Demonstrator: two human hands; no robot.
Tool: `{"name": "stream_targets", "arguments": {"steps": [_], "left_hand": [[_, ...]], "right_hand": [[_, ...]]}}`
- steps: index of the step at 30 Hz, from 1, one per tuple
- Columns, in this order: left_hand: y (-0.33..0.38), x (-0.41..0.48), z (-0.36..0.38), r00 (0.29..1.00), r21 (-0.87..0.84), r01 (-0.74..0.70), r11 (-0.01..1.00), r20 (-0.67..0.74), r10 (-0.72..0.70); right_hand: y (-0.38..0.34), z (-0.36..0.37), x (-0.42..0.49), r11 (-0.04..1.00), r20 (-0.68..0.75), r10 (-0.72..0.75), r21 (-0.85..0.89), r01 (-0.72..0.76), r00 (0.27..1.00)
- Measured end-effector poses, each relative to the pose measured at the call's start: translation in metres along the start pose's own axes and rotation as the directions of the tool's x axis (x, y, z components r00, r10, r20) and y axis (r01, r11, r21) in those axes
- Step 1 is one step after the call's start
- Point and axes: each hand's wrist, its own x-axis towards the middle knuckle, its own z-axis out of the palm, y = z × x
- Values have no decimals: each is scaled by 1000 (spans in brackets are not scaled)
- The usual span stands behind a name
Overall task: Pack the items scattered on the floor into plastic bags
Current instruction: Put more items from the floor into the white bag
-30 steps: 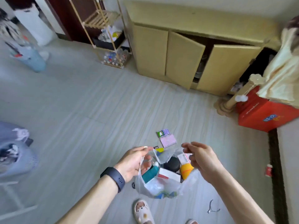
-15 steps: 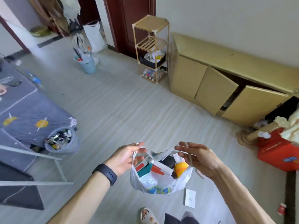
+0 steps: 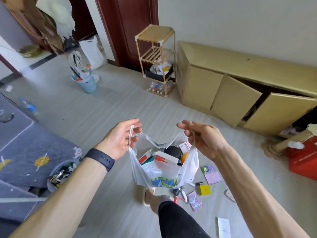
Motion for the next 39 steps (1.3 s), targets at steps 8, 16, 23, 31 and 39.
{"name": "stream_targets", "arguments": {"steps": [8, 16, 23, 31, 39], "left_hand": [[107, 170, -57, 988, 63, 150, 987, 27, -152], [240, 315, -91, 991, 107, 135, 985, 9, -137], [382, 437, -127, 996, 137, 19, 990, 81, -31], [534, 578, -149, 965, 239, 5, 971, 255, -68], [697, 688, -106, 929, 305, -127, 944, 370, 5]], "right_hand": [[-32, 82, 177, 999, -135, 15, -30, -19, 991], [-88, 150, 315, 994, -266, 77, -49, -94, 961], [-171, 222, 445, 998, -285, -40, -49, 27, 958], [-273, 299, 591, 988, -364, -152, -70, 135, 919], [-384, 331, 713, 955, -422, -271, -3, 298, 865]]}}
